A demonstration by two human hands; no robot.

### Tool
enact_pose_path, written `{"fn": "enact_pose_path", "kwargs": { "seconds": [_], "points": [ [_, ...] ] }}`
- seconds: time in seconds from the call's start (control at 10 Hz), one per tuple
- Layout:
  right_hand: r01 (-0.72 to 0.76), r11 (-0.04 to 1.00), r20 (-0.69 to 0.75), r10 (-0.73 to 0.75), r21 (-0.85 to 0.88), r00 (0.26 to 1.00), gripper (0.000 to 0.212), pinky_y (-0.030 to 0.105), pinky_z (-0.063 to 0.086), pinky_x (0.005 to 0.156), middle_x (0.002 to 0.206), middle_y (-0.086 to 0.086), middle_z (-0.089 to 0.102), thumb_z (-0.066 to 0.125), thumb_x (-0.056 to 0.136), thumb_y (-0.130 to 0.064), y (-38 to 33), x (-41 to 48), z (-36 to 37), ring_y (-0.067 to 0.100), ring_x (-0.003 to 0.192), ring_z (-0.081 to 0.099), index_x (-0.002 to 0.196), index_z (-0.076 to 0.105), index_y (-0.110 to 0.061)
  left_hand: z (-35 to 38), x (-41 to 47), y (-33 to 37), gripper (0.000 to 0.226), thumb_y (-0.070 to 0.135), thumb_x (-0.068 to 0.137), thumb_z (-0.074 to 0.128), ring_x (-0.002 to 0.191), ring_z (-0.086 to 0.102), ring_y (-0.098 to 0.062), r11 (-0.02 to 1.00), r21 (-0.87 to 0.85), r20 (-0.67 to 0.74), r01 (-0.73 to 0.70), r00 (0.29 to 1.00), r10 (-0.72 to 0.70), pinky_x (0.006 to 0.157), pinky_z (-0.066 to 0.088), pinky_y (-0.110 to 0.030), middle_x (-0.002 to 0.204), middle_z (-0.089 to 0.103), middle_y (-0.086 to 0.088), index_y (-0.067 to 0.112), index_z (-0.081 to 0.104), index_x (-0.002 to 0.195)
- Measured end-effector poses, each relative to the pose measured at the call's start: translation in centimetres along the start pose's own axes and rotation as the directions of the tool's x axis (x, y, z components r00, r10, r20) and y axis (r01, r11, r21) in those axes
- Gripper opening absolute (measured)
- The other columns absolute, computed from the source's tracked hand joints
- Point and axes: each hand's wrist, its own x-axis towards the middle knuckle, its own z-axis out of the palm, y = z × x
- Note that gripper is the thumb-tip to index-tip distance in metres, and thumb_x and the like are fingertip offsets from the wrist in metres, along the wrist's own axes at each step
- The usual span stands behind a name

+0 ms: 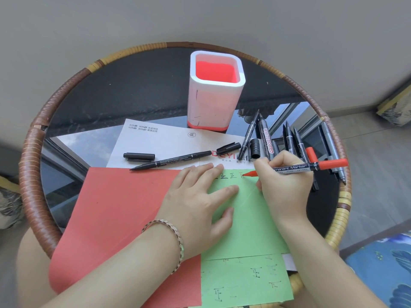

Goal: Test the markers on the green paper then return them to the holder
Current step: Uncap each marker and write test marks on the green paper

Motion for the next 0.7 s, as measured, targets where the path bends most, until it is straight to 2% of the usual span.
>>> {"fn": "enact_pose_path", "kwargs": {
  "seconds": [0.1, 0.2, 0.3, 0.5, 0.6, 0.7],
  "points": [
    [-0.012, 1.0, 0.03, 0.012, 0.007, 0.999, 0.026, 0.017, 0.036, 0.043, 0.05, 0.035, 0.05, 0.058, 0.073, 0.002, -0.39, -0.16, -0.01, 0.006, 0.031, 0.041, 0.055, 0.04, 0.009, 0.04, 0.01, -0.05, 0.036, 0.038, 0.073, 0.047, 0.109, 0.057, -0.029, 1.0, -0.001, -0.001, 0.0, 1.0, 0.0, 0.095, 0.032, -0.038, 0.117, 0.063, -0.009, 0.029, 0.07, 0.1],
    [-0.018, 1.0, 0.038, 0.018, -0.001, 0.999, 0.027, 0.011, 0.035, 0.041, 0.056, 0.038, 0.05, 0.058, 0.073, 0.002, -0.36, -0.15, 0.05, 0.013, 0.038, 0.042, 0.055, 0.039, 0.007, 0.04, 0.03, -0.02, 0.036, 0.038, 0.074, 0.048, 0.109, 0.057, -0.029, 1.0, -0.004, -0.003, -0.005, 1.0, 0.005, 0.095, 0.032, -0.039, 0.116, 0.064, -0.009, 0.029, 0.07, 0.1],
    [-0.018, 1.0, 0.037, 0.019, -0.008, 0.999, 0.028, 0.014, 0.035, 0.041, 0.056, 0.037, 0.05, 0.058, 0.072, 0.002, -0.27, -0.13, 0.1, 0.007, 0.034, 0.041, 0.054, 0.038, 0.005, 0.04, 0.04, 0.0, 0.036, 0.038, 0.073, 0.047, 0.109, 0.057, -0.029, 1.0, -0.001, -0.002, -0.005, 1.0, 0.005, 0.095, 0.032, -0.039, 0.116, 0.064, -0.009, 0.029, 0.07, 0.1],
    [-0.019, 1.0, 0.023, 0.018, 0.006, 1.0, 0.028, 0.02, 0.035, 0.045, 0.052, 0.037, 0.047, 0.059, 0.072, 0.002, -0.15, -0.14, -0.15, 0.012, 0.034, 0.037, 0.054, 0.039, 0.008, 0.11, 0.04, -0.06, 0.035, 0.038, 0.074, 0.048, 0.109, 0.057, -0.029, 1.0, 0.003, -0.006, -0.007, 1.0, 0.007, 0.095, 0.032, -0.038, 0.116, 0.064, -0.009, 0.029, 0.07, 0.1],
    [-0.014, 1.0, 0.041, 0.014, -0.001, 0.999, 0.028, 0.019, 0.035, 0.045, 0.051, 0.035, 0.049, 0.059, 0.072, 0.001, -0.1, -0.19, -0.04, 0.008, 0.033, 0.037, 0.052, 0.039, 0.004, 0.15, 0.07, -0.04, 0.036, 0.038, 0.074, 0.048, 0.11, 0.057, -0.029, 1.0, 0.0, -0.003, -0.005, 1.0, 0.005, 0.095, 0.033, -0.039, 0.117, 0.063, -0.009, 0.029, 0.07, 0.1],
    [0.0, 1.0, 0.025, 0.0, -0.007, 1.0, 0.032, 0.02, 0.035, 0.046, 0.049, 0.034, 0.048, 0.059, 0.071, 0.001, 0.06, -0.19, 0.04, 0.013, 0.036, 0.04, 0.048, 0.037, -0.003, 0.15, 0.03, -0.07, 0.036, 0.038, 0.074, 0.048, 0.109, 0.057, -0.029, 1.0, 0.004, -0.008, -0.009, 1.0, 0.009, 0.095, 0.033, -0.039, 0.116, 0.064, -0.01, 0.028, 0.07, 0.1]
  ]
}}
